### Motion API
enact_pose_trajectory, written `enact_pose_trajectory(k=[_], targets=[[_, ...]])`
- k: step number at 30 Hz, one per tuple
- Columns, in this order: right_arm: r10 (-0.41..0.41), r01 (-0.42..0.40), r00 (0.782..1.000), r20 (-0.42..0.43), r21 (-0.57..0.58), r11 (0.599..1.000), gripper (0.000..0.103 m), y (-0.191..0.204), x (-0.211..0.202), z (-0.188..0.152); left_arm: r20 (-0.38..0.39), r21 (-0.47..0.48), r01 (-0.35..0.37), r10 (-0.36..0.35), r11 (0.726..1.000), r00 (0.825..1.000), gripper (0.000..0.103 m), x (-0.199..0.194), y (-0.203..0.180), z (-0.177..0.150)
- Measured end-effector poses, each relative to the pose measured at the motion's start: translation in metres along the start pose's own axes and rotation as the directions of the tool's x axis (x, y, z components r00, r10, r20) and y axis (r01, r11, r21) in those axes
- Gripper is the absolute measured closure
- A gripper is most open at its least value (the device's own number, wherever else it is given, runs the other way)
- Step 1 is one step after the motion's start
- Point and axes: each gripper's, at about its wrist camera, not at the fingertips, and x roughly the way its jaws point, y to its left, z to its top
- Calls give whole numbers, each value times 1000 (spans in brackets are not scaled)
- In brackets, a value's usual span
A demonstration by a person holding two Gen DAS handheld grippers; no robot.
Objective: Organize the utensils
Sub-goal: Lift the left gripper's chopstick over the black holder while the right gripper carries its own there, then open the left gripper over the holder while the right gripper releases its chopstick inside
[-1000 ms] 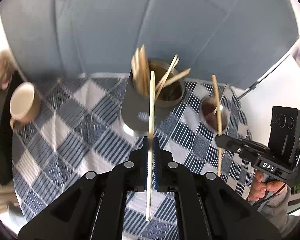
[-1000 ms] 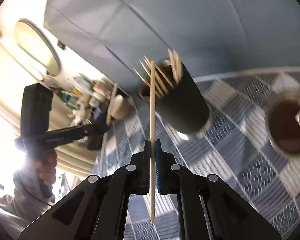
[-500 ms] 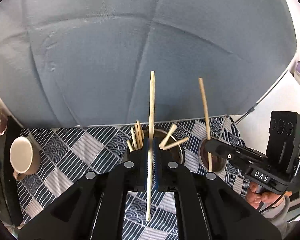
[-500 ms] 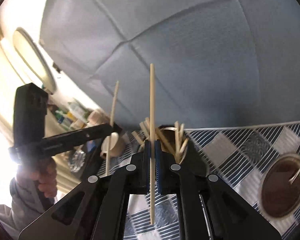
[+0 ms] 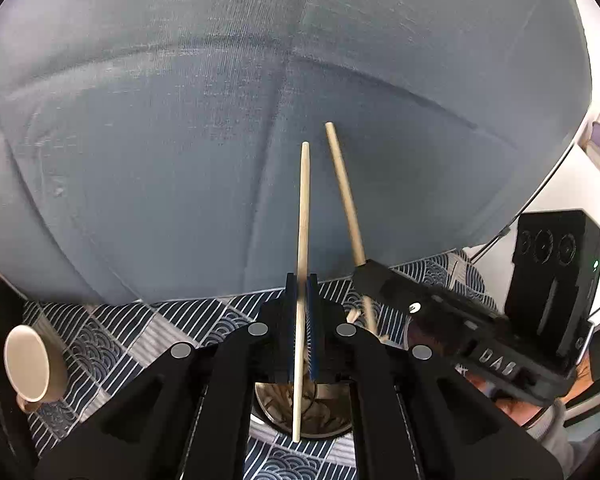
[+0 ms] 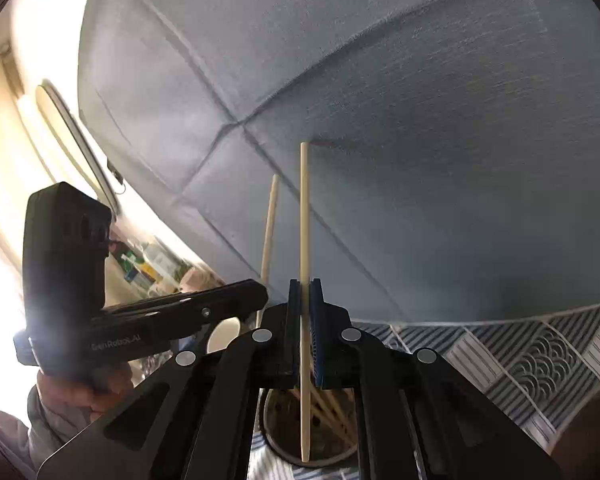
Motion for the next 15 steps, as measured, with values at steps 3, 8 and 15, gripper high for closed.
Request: enact_pose_trajectory(k=[3, 8, 15], targets=[[-12, 12, 1000, 2, -33, 999, 98, 1, 8, -6, 12, -23, -12, 12, 1000, 1000, 98, 11, 8, -1], [-28, 26, 999, -17, -78, 997, 98, 1, 14, -18, 20, -40, -18, 19, 999, 1000, 98, 24, 15, -10], [-62, 58, 997, -39, -96, 994, 98, -1, 14, -31, 24, -46, -41, 43, 998, 999, 98, 25, 19, -24]])
